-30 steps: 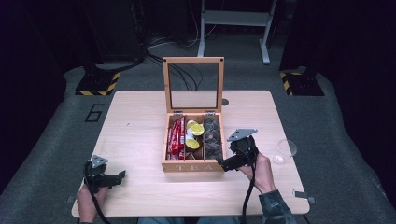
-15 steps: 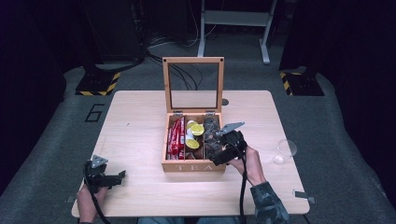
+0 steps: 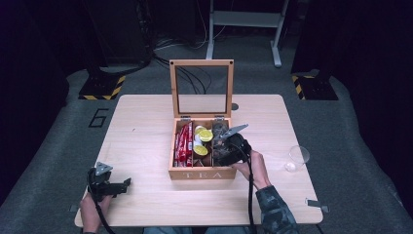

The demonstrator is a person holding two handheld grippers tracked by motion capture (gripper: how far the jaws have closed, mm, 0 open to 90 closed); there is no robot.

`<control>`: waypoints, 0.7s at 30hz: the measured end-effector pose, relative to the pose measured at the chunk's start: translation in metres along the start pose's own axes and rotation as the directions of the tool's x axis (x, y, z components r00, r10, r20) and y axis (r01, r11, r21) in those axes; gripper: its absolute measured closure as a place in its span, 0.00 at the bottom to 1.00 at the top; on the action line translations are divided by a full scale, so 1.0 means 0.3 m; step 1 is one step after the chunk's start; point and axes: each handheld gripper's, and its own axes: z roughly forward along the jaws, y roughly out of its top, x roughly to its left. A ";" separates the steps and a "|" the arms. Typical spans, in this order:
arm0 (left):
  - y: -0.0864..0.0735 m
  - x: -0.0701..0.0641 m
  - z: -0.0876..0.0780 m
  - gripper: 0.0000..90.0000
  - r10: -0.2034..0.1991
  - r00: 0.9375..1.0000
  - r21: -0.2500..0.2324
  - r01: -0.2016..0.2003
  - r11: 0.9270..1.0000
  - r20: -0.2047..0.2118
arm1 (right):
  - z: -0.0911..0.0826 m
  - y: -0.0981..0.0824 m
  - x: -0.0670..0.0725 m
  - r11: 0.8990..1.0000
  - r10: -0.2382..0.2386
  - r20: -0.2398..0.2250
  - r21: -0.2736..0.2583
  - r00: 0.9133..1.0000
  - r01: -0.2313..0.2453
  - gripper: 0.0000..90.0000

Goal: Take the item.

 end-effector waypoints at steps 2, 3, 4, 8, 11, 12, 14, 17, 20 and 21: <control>0.000 0.000 0.000 0.00 0.000 1.000 0.000 0.000 1.000 0.000 | 0.010 0.001 0.000 1.000 0.005 -0.003 0.005 1.000 -0.005 0.40; 0.000 0.000 0.000 0.00 0.000 1.000 0.000 0.000 1.000 0.000 | 0.014 0.001 0.001 1.000 0.006 0.008 0.009 1.000 -0.006 0.43; 0.000 0.000 0.000 0.00 0.000 1.000 0.000 0.000 1.000 0.000 | 0.018 0.001 0.000 1.000 0.008 0.006 0.012 1.000 -0.008 0.46; 0.000 0.000 0.000 0.00 0.000 1.000 0.000 0.000 1.000 0.000 | 0.042 -0.007 -0.003 0.999 0.013 0.012 0.043 1.000 -0.013 0.53; 0.000 0.000 0.000 0.00 0.001 1.000 0.001 -0.001 1.000 0.001 | 0.061 -0.013 -0.004 0.998 0.011 0.013 0.063 1.000 -0.012 0.59; 0.000 0.000 0.000 0.00 0.001 1.000 0.000 -0.001 1.000 0.000 | 0.066 -0.014 -0.004 0.997 0.013 0.016 0.070 1.000 -0.014 0.60; 0.000 0.000 0.000 0.00 0.001 1.000 0.000 -0.001 1.000 0.000 | 0.073 -0.016 0.003 0.997 0.027 0.030 0.077 0.999 -0.030 0.63; 0.000 0.000 0.000 0.00 0.002 1.000 0.001 -0.002 1.000 0.001 | 0.077 -0.016 0.002 0.996 0.033 0.033 0.081 0.999 -0.035 0.66; 0.000 0.000 0.000 0.00 0.001 1.000 0.001 -0.001 1.000 0.001 | 0.084 -0.016 0.000 0.996 0.019 0.039 0.090 0.999 -0.022 0.69; 0.000 0.000 0.000 0.00 0.001 1.000 0.001 -0.001 1.000 0.001 | 0.087 -0.017 0.001 0.996 0.017 0.045 0.090 0.999 -0.021 0.70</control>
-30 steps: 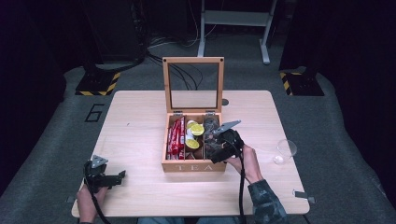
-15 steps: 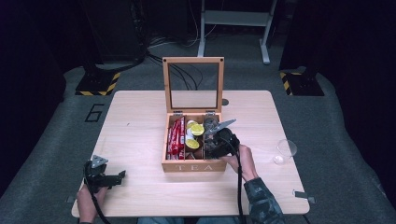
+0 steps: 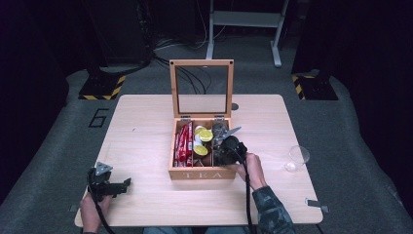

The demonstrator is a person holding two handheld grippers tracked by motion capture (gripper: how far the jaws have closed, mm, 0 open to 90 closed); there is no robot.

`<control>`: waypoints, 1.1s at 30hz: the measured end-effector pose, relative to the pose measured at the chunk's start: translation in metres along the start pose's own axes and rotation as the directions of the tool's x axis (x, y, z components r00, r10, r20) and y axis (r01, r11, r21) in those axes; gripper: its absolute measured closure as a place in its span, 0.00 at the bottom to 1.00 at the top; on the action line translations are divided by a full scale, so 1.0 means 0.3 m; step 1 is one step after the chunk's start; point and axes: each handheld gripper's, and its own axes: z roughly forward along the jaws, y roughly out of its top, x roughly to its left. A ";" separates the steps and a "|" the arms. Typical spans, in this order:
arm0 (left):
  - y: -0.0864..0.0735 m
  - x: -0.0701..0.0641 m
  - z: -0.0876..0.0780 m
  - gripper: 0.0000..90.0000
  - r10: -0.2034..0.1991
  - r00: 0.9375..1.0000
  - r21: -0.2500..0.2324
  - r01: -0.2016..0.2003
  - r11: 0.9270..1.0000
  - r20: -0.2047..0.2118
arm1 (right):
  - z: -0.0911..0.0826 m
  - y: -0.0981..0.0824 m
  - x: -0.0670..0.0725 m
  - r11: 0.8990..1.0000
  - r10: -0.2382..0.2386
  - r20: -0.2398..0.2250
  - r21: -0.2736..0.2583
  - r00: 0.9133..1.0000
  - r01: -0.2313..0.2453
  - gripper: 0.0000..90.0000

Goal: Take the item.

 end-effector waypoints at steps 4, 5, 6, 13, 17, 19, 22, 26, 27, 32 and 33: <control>0.000 0.000 0.000 0.00 0.000 1.000 0.000 0.000 1.000 0.000 | 0.006 -0.002 0.000 1.000 -0.009 0.001 0.014 1.000 0.009 0.74; 0.000 0.000 0.000 0.00 0.000 1.000 0.000 0.000 1.000 0.000 | 0.007 -0.003 0.008 1.000 0.002 0.014 0.012 1.000 -0.002 0.77; 0.000 0.000 0.000 0.00 0.000 1.000 0.000 0.000 1.000 0.000 | 0.007 -0.003 0.009 1.000 -0.003 0.016 0.015 1.000 0.003 0.78; 0.000 0.000 0.000 0.00 0.000 1.000 0.000 0.000 1.000 0.000 | -0.001 0.002 0.016 0.999 -0.026 0.030 0.021 0.999 0.026 0.84; 0.000 0.000 0.000 0.00 0.000 1.000 0.000 0.000 1.000 0.000 | -0.013 0.002 0.018 0.999 -0.040 0.035 -0.002 0.999 0.040 0.85; 0.000 0.000 0.000 0.00 0.000 1.000 0.000 0.000 1.000 0.000 | -0.024 0.002 0.019 0.999 -0.043 0.043 -0.013 0.998 0.043 0.85; 0.000 0.000 0.000 0.00 0.000 1.000 0.000 0.000 1.000 0.000 | -0.042 0.002 0.020 0.999 -0.040 0.039 -0.026 0.998 0.041 0.86; 0.000 0.000 0.000 0.00 -0.001 1.000 -0.001 0.001 1.000 0.000 | -0.073 0.007 0.026 0.998 -0.043 0.053 -0.046 0.998 0.046 0.86; 0.000 0.000 0.000 0.00 0.000 1.000 0.000 0.000 1.000 0.000 | -0.079 0.009 0.028 0.997 -0.050 0.060 -0.052 0.997 0.053 0.86; 0.000 0.000 0.000 0.00 -0.001 1.000 -0.001 0.001 1.000 0.000 | -0.104 0.016 0.038 0.996 -0.061 0.070 -0.059 0.996 0.065 0.86; 0.000 0.000 0.000 0.00 -0.001 1.000 -0.001 0.001 1.000 0.000 | -0.113 0.017 0.041 0.996 -0.063 0.074 -0.065 0.995 0.068 0.86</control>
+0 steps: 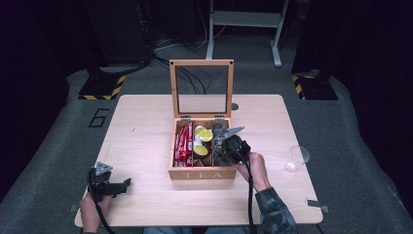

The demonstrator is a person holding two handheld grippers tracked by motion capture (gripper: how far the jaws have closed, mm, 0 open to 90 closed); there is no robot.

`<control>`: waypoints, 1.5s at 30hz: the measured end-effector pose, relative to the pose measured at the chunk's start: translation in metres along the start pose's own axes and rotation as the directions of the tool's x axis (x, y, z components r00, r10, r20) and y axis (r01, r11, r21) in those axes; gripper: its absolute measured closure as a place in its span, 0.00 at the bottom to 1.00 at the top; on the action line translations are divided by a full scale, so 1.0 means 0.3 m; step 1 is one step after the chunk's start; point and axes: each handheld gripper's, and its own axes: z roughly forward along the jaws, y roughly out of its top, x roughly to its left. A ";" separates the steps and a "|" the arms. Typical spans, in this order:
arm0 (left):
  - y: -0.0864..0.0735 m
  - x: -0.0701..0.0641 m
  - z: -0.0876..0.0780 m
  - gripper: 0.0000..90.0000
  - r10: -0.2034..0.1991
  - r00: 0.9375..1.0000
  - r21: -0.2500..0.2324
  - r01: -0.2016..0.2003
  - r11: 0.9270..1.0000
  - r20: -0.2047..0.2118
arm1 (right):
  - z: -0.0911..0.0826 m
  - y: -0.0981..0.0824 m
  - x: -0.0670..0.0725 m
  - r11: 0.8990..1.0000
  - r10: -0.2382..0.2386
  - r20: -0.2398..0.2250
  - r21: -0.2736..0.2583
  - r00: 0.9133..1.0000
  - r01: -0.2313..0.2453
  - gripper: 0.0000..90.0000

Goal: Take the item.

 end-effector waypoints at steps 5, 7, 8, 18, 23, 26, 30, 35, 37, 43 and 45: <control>0.000 0.000 0.000 0.00 0.000 1.000 0.000 0.000 1.000 0.000 | -0.034 0.002 0.001 1.000 0.008 0.011 -0.007 1.000 -0.008 0.86; 0.000 0.000 0.000 0.00 0.001 1.000 0.001 -0.001 1.000 0.000 | -0.050 -0.001 -0.007 1.000 -0.008 0.016 -0.020 1.000 0.009 0.86; 0.000 0.000 0.000 0.00 0.000 1.000 0.000 0.000 1.000 0.000 | -0.056 -0.002 -0.008 1.000 -0.006 0.019 -0.022 1.000 0.006 0.86; 0.000 0.000 0.000 0.00 0.000 1.000 0.000 0.000 1.000 0.000 | -0.129 -0.028 -0.027 0.999 0.012 0.055 -0.039 0.998 -0.010 0.86; 0.000 0.000 0.000 0.00 0.001 1.000 0.001 -0.001 1.000 0.000 | -0.160 -0.048 -0.039 0.998 0.026 0.075 -0.062 0.997 -0.021 0.86; 0.000 0.000 0.000 0.00 0.001 1.000 0.000 -0.001 1.000 0.000 | -0.174 -0.057 -0.046 0.998 0.023 0.082 -0.058 0.996 -0.018 0.86; 0.000 0.000 0.000 0.00 0.001 1.000 0.001 -0.001 1.000 0.000 | -0.210 -0.081 -0.063 0.998 0.034 0.102 -0.054 0.994 -0.028 0.86; 0.000 0.000 0.000 0.00 0.001 1.000 0.001 -0.001 1.000 0.000 | -0.244 -0.101 -0.078 0.997 0.049 0.130 -0.063 0.990 -0.041 0.86; 0.000 0.000 0.000 0.00 0.000 1.000 0.000 0.000 1.000 0.000 | -0.251 -0.106 -0.082 0.997 0.044 0.131 -0.062 0.990 -0.036 0.86; 0.000 0.000 0.000 0.00 0.000 1.000 0.000 0.000 1.000 0.000 | -0.301 -0.143 -0.107 0.993 0.098 0.165 -0.078 0.981 -0.086 0.86; 0.000 0.000 0.000 0.00 0.000 1.000 0.000 0.000 1.000 0.000 | -0.312 -0.154 -0.118 0.992 0.107 0.173 -0.085 0.979 -0.093 0.86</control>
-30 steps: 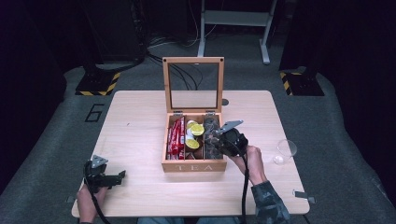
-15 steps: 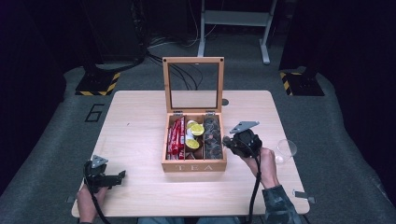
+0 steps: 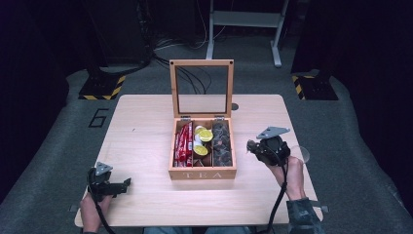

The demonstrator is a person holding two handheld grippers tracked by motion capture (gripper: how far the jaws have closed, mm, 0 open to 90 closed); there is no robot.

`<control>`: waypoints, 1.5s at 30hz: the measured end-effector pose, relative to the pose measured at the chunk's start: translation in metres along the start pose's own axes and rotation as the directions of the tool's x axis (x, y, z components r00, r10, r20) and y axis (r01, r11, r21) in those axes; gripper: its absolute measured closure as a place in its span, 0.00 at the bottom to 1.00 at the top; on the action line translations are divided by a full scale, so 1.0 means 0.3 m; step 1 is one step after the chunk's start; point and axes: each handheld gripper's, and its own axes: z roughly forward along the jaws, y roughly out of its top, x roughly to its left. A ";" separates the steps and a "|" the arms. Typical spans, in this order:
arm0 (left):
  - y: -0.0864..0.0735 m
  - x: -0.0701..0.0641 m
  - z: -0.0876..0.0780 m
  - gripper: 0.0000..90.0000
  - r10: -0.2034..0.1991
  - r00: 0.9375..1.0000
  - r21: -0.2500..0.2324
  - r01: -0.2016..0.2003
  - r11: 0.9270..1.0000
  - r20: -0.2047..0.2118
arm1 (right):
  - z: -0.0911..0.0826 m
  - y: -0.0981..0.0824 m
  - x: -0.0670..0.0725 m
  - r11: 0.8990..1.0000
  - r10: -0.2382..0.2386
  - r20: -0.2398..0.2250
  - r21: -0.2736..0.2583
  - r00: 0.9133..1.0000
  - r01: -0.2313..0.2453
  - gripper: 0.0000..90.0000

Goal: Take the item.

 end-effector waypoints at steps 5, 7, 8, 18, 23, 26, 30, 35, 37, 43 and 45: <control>0.000 0.000 0.000 0.00 0.000 1.000 0.000 0.000 1.000 0.000 | -0.029 -0.023 -0.028 1.000 0.024 0.020 -0.006 1.000 -0.024 0.86; 0.000 0.000 0.000 0.00 0.000 1.000 0.000 0.000 1.000 0.000 | -0.041 -0.030 -0.032 1.000 0.025 0.032 0.002 0.999 -0.026 0.86; 0.000 0.000 0.000 0.00 0.000 1.000 0.000 0.000 1.000 0.000 | -0.041 -0.030 -0.032 1.000 0.025 0.032 0.002 0.999 -0.026 0.86; 0.000 0.000 0.000 0.00 -0.001 1.000 0.000 0.001 1.000 0.000 | -0.079 -0.069 -0.076 0.998 0.058 0.070 0.006 0.996 -0.059 0.86; 0.000 0.000 0.000 0.00 0.000 1.000 0.000 0.000 1.000 0.000 | -0.088 -0.094 -0.101 0.996 0.085 0.093 0.009 0.992 -0.086 0.86; 0.000 0.000 0.000 0.00 -0.001 1.000 0.000 0.001 1.000 0.000 | -0.094 -0.104 -0.113 0.996 0.086 0.102 0.013 0.991 -0.088 0.86; 0.000 0.000 0.000 0.00 0.000 1.000 0.000 0.000 1.000 0.000 | -0.110 -0.123 -0.137 0.993 0.119 0.125 0.004 0.985 -0.120 0.86; 0.000 0.000 0.000 0.00 -0.001 1.000 0.000 0.001 1.000 0.000 | -0.126 -0.145 -0.168 0.990 0.140 0.153 0.007 0.978 -0.143 0.86; 0.000 0.000 0.000 0.00 -0.001 1.000 0.000 0.001 1.000 0.000 | -0.128 -0.150 -0.174 0.990 0.141 0.153 0.004 0.978 -0.143 0.86; 0.000 0.000 0.000 0.00 -0.001 1.000 0.000 0.001 1.000 -0.001 | -0.142 -0.180 -0.216 0.984 0.173 0.187 0.009 0.967 -0.178 0.86; 0.000 0.000 0.000 0.00 -0.001 1.000 0.000 0.001 1.000 -0.001 | -0.138 -0.197 -0.237 0.979 0.199 0.211 0.010 0.957 -0.205 0.86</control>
